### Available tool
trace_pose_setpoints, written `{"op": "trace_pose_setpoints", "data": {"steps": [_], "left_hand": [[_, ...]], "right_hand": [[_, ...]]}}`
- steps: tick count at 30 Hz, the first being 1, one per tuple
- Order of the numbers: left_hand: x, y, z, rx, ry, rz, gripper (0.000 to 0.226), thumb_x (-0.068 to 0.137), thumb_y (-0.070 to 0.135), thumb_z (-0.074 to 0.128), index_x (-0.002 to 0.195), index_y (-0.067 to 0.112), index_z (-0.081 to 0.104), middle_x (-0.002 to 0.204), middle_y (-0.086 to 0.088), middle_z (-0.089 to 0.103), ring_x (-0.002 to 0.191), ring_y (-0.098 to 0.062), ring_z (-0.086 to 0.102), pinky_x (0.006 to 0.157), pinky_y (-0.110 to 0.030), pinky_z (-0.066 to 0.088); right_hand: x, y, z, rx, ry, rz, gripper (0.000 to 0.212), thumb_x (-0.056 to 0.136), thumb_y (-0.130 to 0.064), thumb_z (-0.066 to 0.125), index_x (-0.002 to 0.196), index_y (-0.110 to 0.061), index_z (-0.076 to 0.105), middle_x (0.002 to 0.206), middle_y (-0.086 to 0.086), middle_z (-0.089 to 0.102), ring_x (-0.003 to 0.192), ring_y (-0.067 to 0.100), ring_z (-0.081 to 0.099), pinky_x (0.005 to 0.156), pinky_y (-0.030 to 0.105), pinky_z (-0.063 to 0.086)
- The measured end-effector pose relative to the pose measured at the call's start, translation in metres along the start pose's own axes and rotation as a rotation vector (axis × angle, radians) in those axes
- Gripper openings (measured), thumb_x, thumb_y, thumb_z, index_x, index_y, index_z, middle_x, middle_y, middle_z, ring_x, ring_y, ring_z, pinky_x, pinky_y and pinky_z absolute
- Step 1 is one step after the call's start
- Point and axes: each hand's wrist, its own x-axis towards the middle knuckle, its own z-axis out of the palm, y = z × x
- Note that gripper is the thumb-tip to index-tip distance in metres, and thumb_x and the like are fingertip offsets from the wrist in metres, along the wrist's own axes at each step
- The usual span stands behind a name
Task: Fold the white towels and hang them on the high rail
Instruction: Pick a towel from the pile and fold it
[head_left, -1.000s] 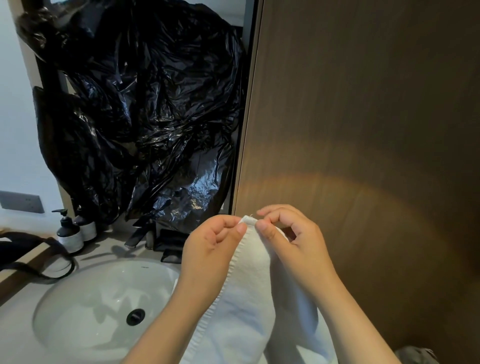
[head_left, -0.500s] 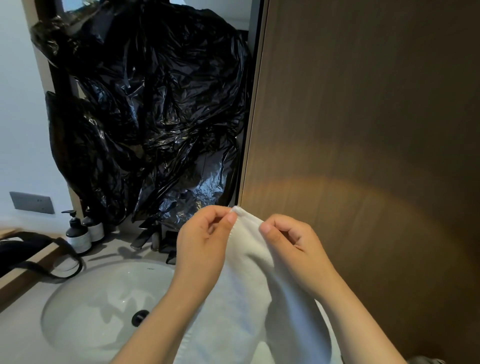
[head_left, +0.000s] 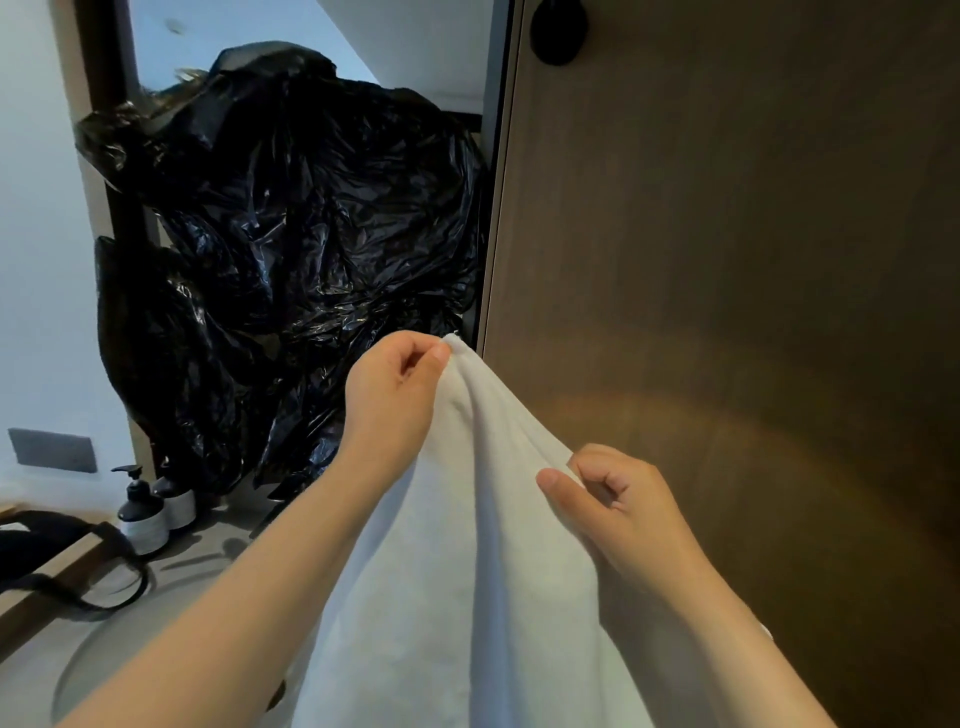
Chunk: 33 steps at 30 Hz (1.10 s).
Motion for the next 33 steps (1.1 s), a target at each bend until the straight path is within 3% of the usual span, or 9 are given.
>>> {"op": "trace_pose_setpoints", "data": {"steps": [5, 7, 10, 14, 20, 25, 29, 33], "left_hand": [[0.013, -0.014, 0.006, 0.064, 0.041, -0.024, 0.014, 0.095, 0.02, 0.055, 0.087, 0.019, 0.067, 0.088, -0.008, 0.068, 0.072, -0.007, 0.053, 0.064, -0.012, 0.044], [0.015, -0.023, 0.009, 0.11, 0.026, -0.024, 0.014, 0.096, 0.019, 0.054, 0.089, 0.016, 0.066, 0.087, -0.007, 0.067, 0.073, -0.009, 0.054, 0.067, -0.018, 0.045], [0.011, -0.041, 0.016, 0.165, -0.004, -0.035, 0.015, 0.097, 0.018, 0.052, 0.088, 0.012, 0.063, 0.083, -0.003, 0.063, 0.068, -0.004, 0.05, 0.061, -0.013, 0.041], [0.008, -0.063, 0.021, 0.197, -0.016, -0.074, 0.015, 0.098, 0.017, 0.05, 0.091, 0.01, 0.062, 0.08, 0.001, 0.06, 0.069, -0.005, 0.05, 0.061, -0.016, 0.039], [0.012, -0.084, 0.02, 0.217, 0.003, -0.063, 0.014, 0.097, 0.018, 0.05, 0.087, 0.016, 0.06, 0.077, 0.006, 0.058, 0.07, -0.006, 0.052, 0.063, -0.02, 0.041], [0.011, -0.095, 0.026, 0.263, -0.019, -0.038, 0.013, 0.097, 0.02, 0.05, 0.088, 0.018, 0.059, 0.077, 0.008, 0.058, 0.071, -0.006, 0.053, 0.063, -0.02, 0.041], [0.008, -0.099, 0.032, 0.282, -0.046, -0.027, 0.013, 0.098, 0.019, 0.048, 0.089, 0.019, 0.057, 0.077, 0.008, 0.056, 0.069, -0.006, 0.051, 0.059, -0.02, 0.037], [0.018, -0.092, 0.03, 0.279, -0.001, 0.015, 0.012, 0.099, 0.019, 0.047, 0.09, 0.02, 0.055, 0.076, 0.011, 0.054, 0.07, -0.004, 0.051, 0.06, -0.019, 0.039]], "right_hand": [[-0.008, 0.024, -0.01, -0.065, 0.005, 0.11, 0.044, 0.089, -0.043, 0.064, 0.054, -0.02, 0.05, 0.058, -0.007, 0.046, 0.055, 0.005, 0.045, 0.053, 0.018, 0.035], [-0.012, 0.036, -0.011, -0.109, -0.019, 0.147, 0.043, 0.09, -0.046, 0.062, 0.053, -0.027, 0.05, 0.056, -0.008, 0.047, 0.054, 0.005, 0.047, 0.052, 0.019, 0.037], [-0.018, 0.052, -0.01, -0.157, -0.062, 0.209, 0.046, 0.089, -0.053, 0.06, 0.052, -0.028, 0.05, 0.054, -0.006, 0.047, 0.052, 0.007, 0.047, 0.052, 0.019, 0.037], [-0.031, 0.075, -0.01, -0.154, -0.097, 0.27, 0.05, 0.087, -0.056, 0.061, 0.047, -0.031, 0.044, 0.047, -0.009, 0.04, 0.045, 0.005, 0.039, 0.048, 0.014, 0.035], [-0.058, 0.116, -0.02, -0.226, -0.125, 0.367, 0.061, 0.079, -0.07, 0.058, 0.054, -0.019, 0.037, 0.054, -0.004, 0.037, 0.05, 0.009, 0.034, 0.053, 0.03, 0.032], [-0.073, 0.133, -0.025, -0.291, -0.128, 0.416, 0.073, 0.073, -0.084, 0.05, 0.062, -0.011, 0.051, 0.068, 0.004, 0.052, 0.063, 0.026, 0.052, 0.058, 0.038, 0.043], [-0.078, 0.134, -0.027, -0.398, -0.04, 0.38, 0.073, 0.074, -0.079, 0.049, 0.06, -0.008, 0.054, 0.064, 0.007, 0.051, 0.059, 0.025, 0.051, 0.062, 0.046, 0.047], [-0.064, 0.121, -0.045, -0.577, 0.068, 0.18, 0.054, 0.083, -0.066, 0.055, 0.051, -0.023, 0.043, 0.056, -0.004, 0.043, 0.051, 0.015, 0.046, 0.052, 0.042, 0.045]]}}
